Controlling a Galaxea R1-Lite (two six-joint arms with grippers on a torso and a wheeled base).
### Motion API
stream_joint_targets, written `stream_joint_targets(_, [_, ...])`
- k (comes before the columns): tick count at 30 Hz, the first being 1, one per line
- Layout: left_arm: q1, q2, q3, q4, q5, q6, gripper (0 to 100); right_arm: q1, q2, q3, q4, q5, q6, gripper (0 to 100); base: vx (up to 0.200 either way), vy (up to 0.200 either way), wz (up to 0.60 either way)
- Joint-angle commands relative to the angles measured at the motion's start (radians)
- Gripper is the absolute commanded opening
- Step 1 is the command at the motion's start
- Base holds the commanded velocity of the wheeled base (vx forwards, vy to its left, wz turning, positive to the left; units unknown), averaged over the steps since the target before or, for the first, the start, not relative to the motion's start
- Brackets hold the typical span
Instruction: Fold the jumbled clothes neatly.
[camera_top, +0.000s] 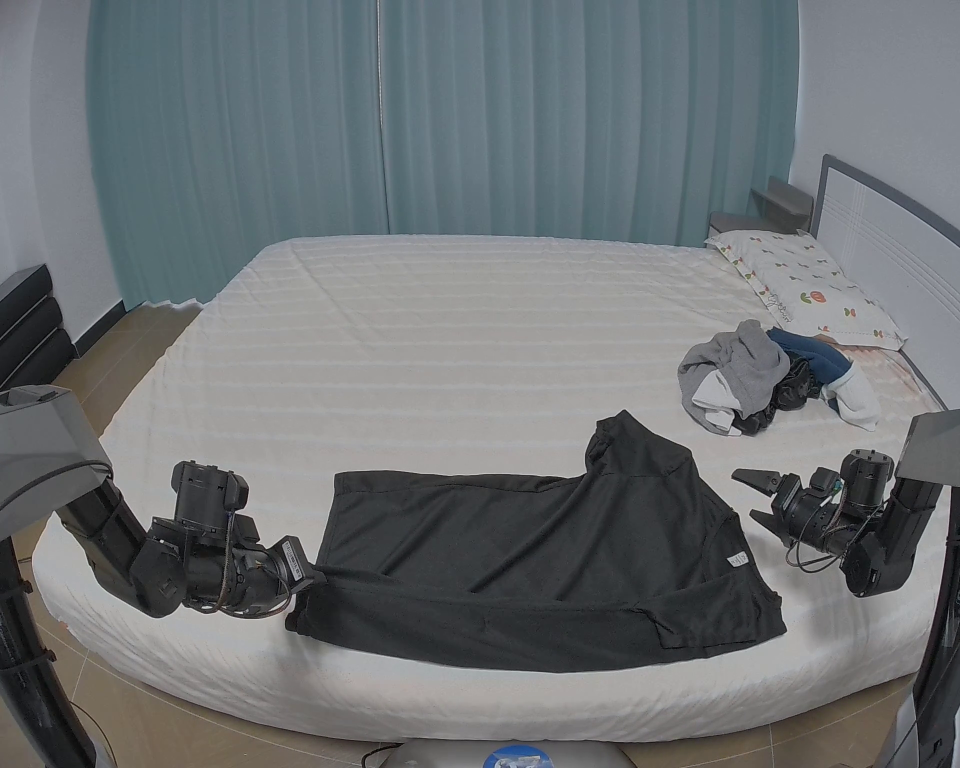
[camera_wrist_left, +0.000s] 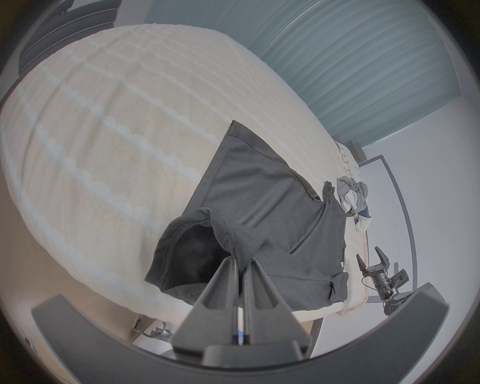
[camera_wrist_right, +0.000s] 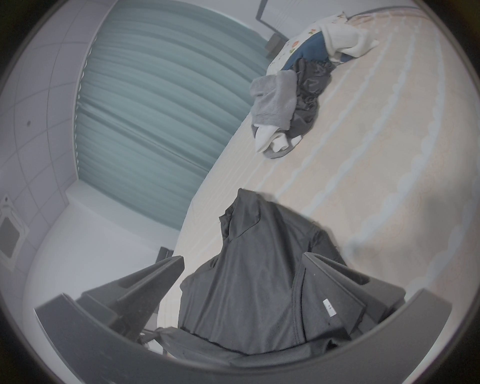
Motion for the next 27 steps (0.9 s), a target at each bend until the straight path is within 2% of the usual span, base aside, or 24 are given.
stream_joint_targets(1, [-0.001, -0.051, -0.005, 0.042, -0.001, -0.008, 0, 0.028, -0.055, 0.082, 0.011, -0.002, -0.111, 100, 0.0, 0.0, 0.0])
stream_joint_targets(5, [-0.003, -0.058, 0.002, 0.048, -0.001, -0.008, 0, 0.017, -0.002, 0.138, -0.001, 0.016, -0.254, 100, 0.0, 0.0, 0.0])
stream_joint_targets(7, [-0.003, -0.056, 0.004, 0.048, -0.001, -0.008, 0, 0.017, 0.02, 0.143, -0.011, 0.024, -0.291, 100, 0.0, 0.0, 0.0])
stream_joint_targets(8, [-0.001, -0.048, 0.007, 0.048, -0.001, -0.008, 0, 0.015, 0.051, 0.146, -0.026, 0.03, -0.349, 100, 0.0, 0.0, 0.0])
stream_joint_targets(10, [-0.001, -0.047, 0.007, 0.048, -0.001, -0.008, 0, 0.012, 0.071, 0.149, -0.041, 0.032, -0.384, 100, 0.0, 0.0, 0.0])
stream_joint_targets(14, [-0.003, -0.047, 0.007, 0.047, -0.001, -0.007, 0, 0.012, 0.103, 0.155, -0.044, 0.038, -0.399, 100, 0.0, 0.0, 0.0])
stream_joint_targets(19, [-0.003, -0.045, 0.007, 0.047, -0.001, -0.007, 0, 0.009, 0.123, 0.172, -0.055, 0.079, -0.43, 100, 0.0, 0.0, 0.0])
stream_joint_targets(27, [-0.003, -0.045, 0.007, 0.047, -0.001, -0.007, 0, 0.009, 0.138, 0.18, -0.069, 0.082, -0.432, 100, 0.0, 0.0, 0.0])
